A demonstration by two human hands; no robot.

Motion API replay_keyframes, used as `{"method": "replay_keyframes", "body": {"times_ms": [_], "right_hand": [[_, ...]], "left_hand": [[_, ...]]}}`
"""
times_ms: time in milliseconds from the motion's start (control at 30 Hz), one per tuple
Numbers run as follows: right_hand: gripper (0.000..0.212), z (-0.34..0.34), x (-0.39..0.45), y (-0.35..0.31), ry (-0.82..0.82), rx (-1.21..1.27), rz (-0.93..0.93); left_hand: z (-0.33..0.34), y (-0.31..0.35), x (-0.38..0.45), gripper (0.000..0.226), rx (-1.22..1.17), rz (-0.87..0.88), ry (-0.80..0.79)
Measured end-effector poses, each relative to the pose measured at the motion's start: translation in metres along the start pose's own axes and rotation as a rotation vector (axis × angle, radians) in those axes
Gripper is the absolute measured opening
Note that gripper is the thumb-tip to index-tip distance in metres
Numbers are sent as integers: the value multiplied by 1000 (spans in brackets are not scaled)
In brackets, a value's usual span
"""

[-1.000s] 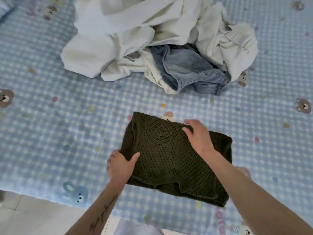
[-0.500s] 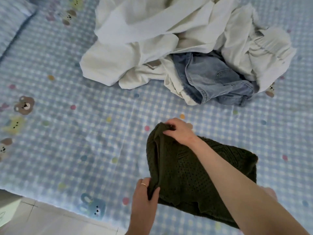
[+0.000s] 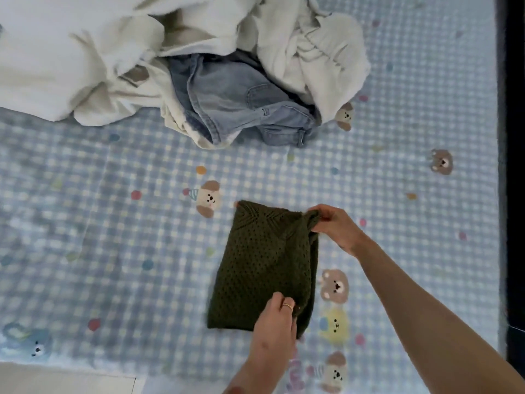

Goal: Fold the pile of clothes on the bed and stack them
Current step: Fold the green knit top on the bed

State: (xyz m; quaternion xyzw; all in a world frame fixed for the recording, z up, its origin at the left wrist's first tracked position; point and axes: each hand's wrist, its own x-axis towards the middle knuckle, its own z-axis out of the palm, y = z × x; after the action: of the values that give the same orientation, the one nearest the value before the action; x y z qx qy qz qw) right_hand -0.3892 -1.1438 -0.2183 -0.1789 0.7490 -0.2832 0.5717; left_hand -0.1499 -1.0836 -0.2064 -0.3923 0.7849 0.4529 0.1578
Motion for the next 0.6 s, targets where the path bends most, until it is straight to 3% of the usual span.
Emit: {"method": "replay_keyframes", "body": {"times_ms": [67, 133, 167, 233, 300, 367, 467, 600], "right_hand": [[31, -4, 10, 8, 118, -61, 9], [24, -6, 17, 10, 332, -167, -7], [21, -4, 17, 8, 356, -207, -19], [45, 4, 21, 6, 204, -391, -58], [53, 17, 22, 7, 28, -626, -89], [39, 22, 17, 10, -26, -653, -108], [14, -3, -8, 26, 7, -373, -103], [8, -62, -70, 71, 183, -20, -24]], "left_hand": [[9, 1, 2, 44, 14, 17, -18], [2, -3, -2, 48, -60, 47, 215], [-5, -9, -3, 49, -79, -41, 399], [-20, -35, -1, 57, -211, -411, 651], [-37, -59, 0, 59, -324, -656, 488], [-45, -71, 2, 36, -441, -665, 321], [-57, -63, 8, 17, -617, -548, 280], [-75, -24, 45, 17, -633, -385, 204]]}}
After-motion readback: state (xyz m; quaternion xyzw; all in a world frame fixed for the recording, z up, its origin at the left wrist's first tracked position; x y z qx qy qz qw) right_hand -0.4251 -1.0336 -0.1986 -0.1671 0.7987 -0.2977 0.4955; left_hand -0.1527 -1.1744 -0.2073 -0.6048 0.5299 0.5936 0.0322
